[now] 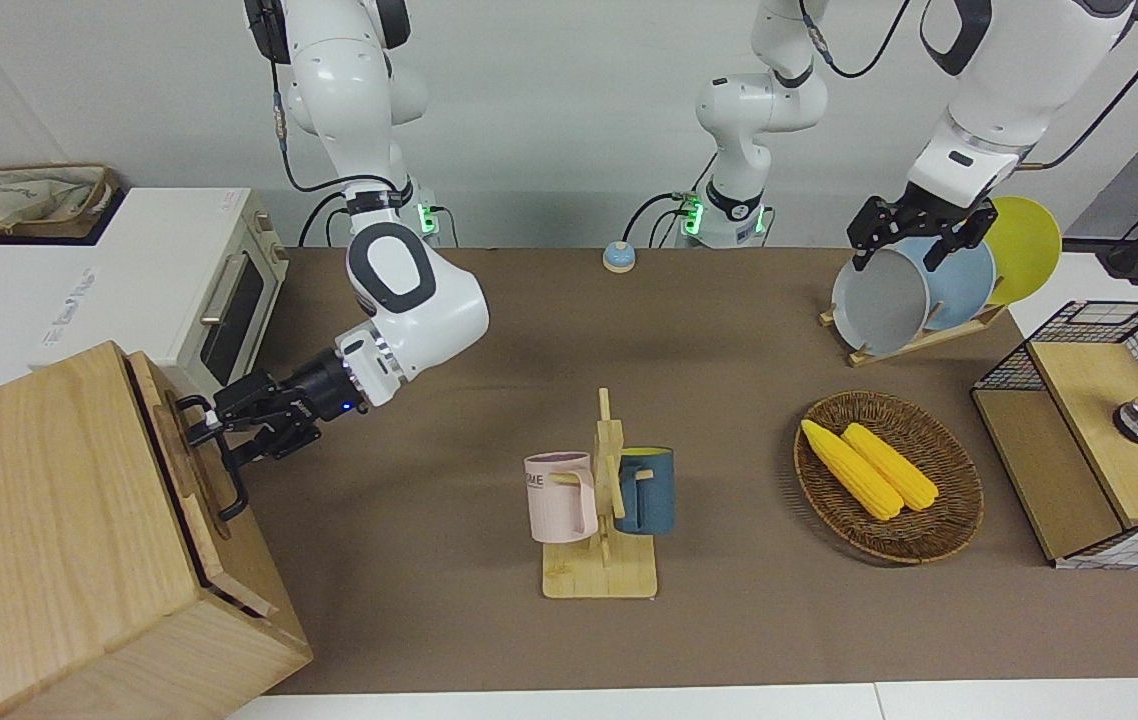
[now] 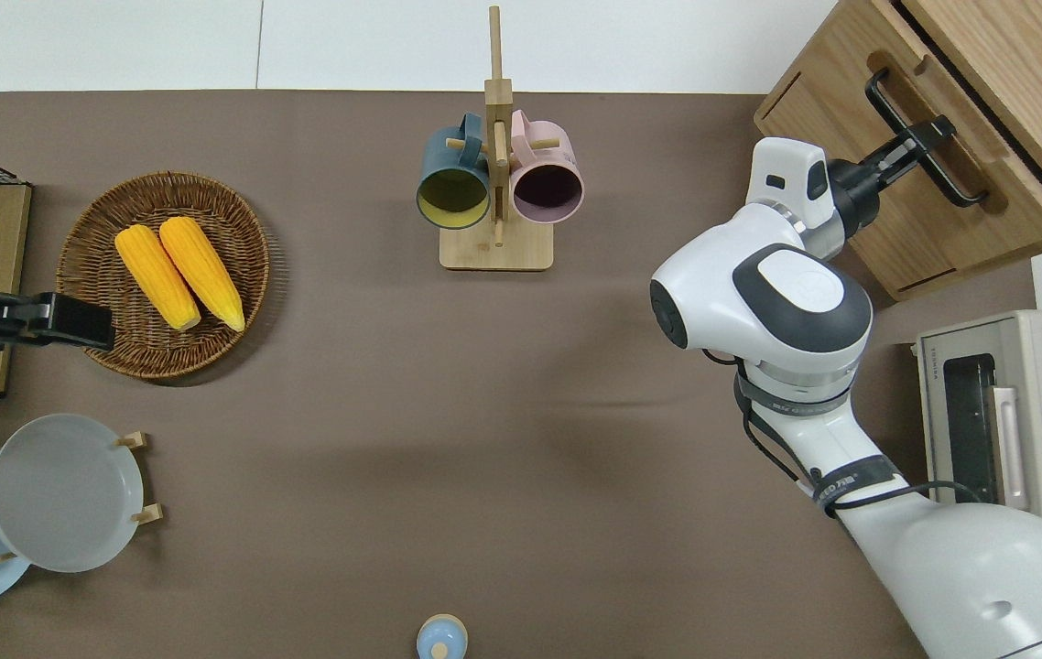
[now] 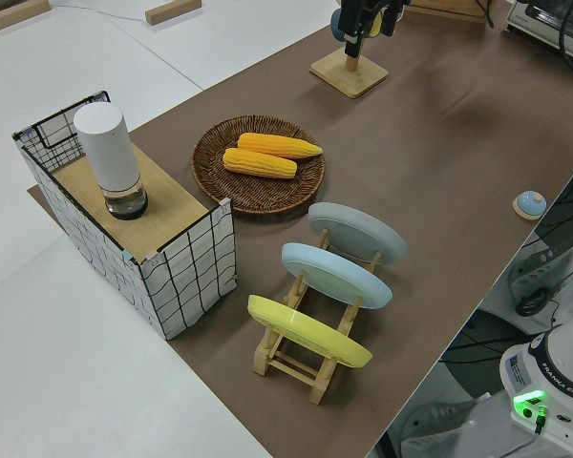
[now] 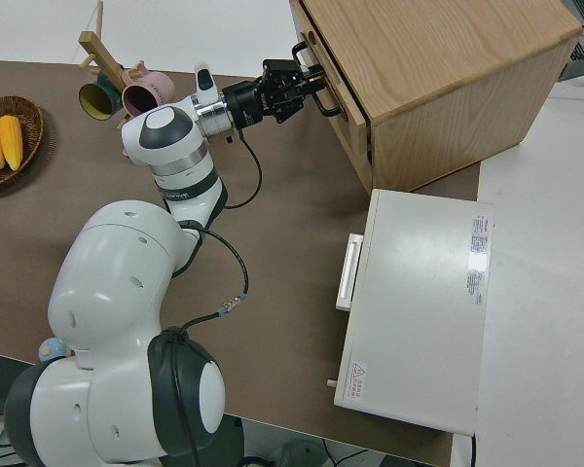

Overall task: Slide drawer open with right arm
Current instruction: 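Close the right gripper on the black bar handle, then pull the handle toward the robot with the right gripper, then open the right gripper and release the drawer handle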

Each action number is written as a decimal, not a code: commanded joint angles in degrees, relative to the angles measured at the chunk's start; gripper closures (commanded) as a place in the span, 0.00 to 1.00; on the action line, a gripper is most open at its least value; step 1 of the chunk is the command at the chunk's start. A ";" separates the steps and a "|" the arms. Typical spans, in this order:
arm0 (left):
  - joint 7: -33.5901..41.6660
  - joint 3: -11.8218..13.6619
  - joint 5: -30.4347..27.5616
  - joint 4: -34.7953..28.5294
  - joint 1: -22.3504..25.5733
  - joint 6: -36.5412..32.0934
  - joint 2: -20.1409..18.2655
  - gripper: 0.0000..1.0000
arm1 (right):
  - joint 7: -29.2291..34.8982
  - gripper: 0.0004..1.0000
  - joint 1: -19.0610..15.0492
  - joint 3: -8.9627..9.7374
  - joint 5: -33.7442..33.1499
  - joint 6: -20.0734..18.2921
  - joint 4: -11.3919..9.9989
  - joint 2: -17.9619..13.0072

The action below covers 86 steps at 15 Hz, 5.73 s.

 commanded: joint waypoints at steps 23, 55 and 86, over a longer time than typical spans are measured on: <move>0.56 -0.37 0.98 1.49 0.22 -1.13 0.65 0.01 | -0.13 1.00 0.88 0.43 -1.06 0.33 -0.42 0.59; 0.56 -0.37 0.98 1.49 0.22 -1.13 0.65 0.01 | -2.06 1.00 24.78 0.87 12.12 -18.83 2.22 2.26; 0.56 -0.37 0.98 1.40 0.22 -1.13 0.65 0.01 | 2.25 0.02 23.99 1.14 41.72 -20.24 15.84 0.42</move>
